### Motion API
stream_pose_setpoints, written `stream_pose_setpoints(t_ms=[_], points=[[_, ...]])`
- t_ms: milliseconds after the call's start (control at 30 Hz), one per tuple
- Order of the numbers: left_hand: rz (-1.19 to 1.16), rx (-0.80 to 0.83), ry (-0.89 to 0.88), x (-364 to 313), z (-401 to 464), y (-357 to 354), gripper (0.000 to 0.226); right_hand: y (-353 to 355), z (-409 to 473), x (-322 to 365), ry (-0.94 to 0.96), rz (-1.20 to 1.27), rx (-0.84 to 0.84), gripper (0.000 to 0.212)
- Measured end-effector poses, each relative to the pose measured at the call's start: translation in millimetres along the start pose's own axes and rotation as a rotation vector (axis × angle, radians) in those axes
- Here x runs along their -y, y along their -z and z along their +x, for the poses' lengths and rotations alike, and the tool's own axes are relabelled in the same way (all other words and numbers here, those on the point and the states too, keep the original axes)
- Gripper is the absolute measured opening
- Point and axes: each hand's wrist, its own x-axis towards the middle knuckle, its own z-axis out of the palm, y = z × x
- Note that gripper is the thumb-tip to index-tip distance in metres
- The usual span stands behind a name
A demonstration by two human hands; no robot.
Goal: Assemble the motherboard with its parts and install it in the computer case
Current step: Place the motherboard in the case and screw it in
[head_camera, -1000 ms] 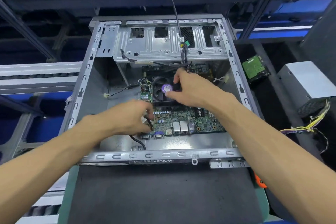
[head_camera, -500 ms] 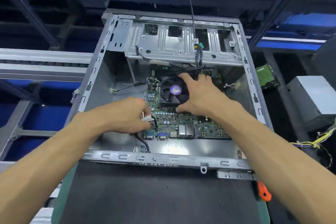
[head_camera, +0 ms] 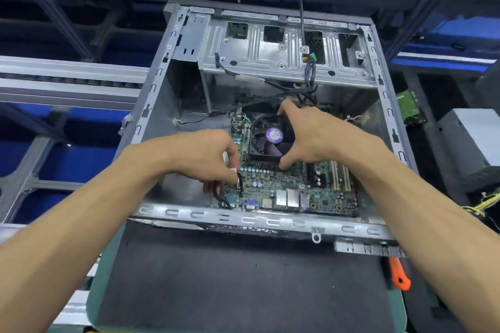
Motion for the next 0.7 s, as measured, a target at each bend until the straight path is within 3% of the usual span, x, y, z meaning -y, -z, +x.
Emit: stream_pose_setpoints(t_ms=[100, 200, 300, 500, 700], points=[[0.027, -0.019, -0.007, 1, 2, 0, 0.022, 0, 1, -1, 0.003, -0.061, 0.034, 0.106], [0.068, -0.153, 0.046, 4, 7, 2, 0.049, 0, 3, -2, 0.01, -0.068, 0.065, 0.104], [0.159, -0.325, 0.129, 12, 14, 5, 0.047, -3, 2, 0, 0.07, -0.003, 0.06, 0.108], [0.305, -0.153, 0.199, 14, 16, 1, 0.034, 4, -2, 7, 0.161, 0.016, 0.098, 0.111], [0.308, -0.12, 0.207, 11, 14, -1, 0.036, -3, -14, 14, 0.203, -0.05, 0.18, 0.109]])
